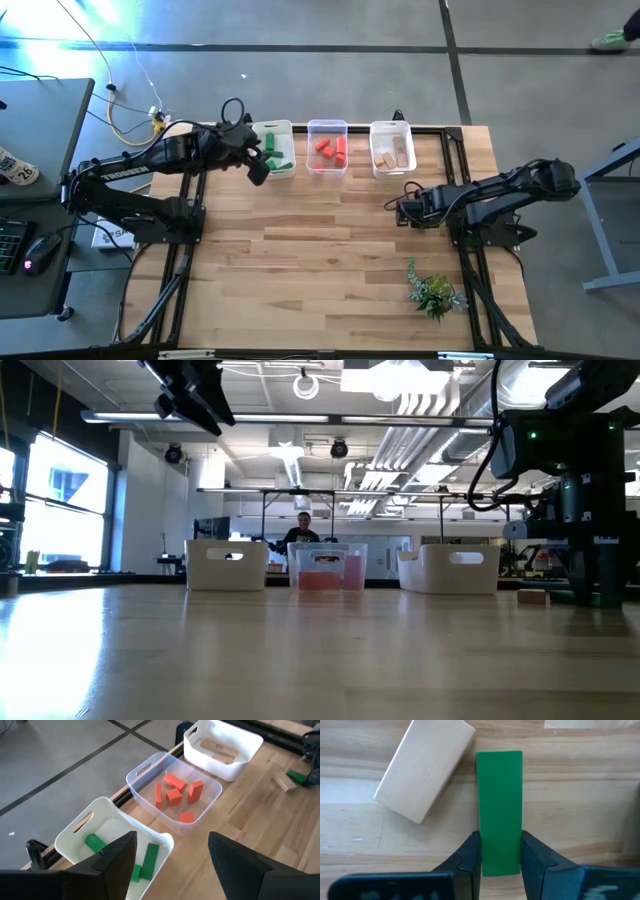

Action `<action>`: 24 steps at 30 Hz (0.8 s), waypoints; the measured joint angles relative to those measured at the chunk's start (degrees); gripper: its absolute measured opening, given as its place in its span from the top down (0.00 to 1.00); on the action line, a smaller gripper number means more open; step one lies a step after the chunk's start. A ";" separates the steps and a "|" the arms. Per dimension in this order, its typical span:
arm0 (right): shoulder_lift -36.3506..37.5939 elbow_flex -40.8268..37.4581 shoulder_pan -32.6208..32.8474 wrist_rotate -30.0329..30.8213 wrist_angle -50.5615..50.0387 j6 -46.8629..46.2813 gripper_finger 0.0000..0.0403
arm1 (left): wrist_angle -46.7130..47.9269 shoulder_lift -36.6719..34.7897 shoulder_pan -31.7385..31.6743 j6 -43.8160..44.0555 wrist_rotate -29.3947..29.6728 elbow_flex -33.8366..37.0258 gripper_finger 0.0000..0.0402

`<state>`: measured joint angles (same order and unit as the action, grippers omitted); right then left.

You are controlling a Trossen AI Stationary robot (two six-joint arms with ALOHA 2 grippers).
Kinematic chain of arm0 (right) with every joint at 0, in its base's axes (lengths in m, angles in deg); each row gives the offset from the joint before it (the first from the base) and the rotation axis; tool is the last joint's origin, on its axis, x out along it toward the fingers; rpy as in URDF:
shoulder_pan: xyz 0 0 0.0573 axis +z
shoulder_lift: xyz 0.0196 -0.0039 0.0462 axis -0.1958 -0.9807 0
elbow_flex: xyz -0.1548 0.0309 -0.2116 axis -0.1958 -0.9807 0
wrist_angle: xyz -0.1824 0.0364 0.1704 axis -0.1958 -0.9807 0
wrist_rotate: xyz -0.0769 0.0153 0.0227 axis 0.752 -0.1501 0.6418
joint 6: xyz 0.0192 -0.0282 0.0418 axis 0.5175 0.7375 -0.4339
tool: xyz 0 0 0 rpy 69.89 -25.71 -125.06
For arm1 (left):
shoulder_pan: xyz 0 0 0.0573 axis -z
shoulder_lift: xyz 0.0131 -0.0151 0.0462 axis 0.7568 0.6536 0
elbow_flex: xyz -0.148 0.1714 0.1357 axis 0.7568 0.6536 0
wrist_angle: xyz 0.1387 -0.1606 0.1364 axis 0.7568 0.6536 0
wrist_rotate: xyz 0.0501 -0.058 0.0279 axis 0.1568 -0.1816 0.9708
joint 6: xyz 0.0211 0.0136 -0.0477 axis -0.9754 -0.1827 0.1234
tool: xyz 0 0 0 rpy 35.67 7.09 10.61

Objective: Sort & place blocks by color
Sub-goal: Put the green block into the left white bin

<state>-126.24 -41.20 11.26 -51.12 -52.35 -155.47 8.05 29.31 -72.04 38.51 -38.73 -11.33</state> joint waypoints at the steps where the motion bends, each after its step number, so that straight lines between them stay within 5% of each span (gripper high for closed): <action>1: 0.00 0.00 0.01 -0.09 0.04 -0.02 0.82 | -0.49 0.00 -0.02 -0.01 0.00 0.00 0.42; 8: -0.19 2.71 0.05 -3.08 -1.99 -0.11 0.82 | -1.74 0.00 0.00 0.00 -0.09 0.00 0.42; 24: -0.09 19.81 5.62 6.96 -9.53 -2.76 0.82 | -1.76 0.00 -0.02 2.12 -5.71 0.00 0.42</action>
<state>-126.32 -21.39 16.88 -44.17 -61.88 -158.23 6.29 29.31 -72.06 40.62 -44.44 -11.33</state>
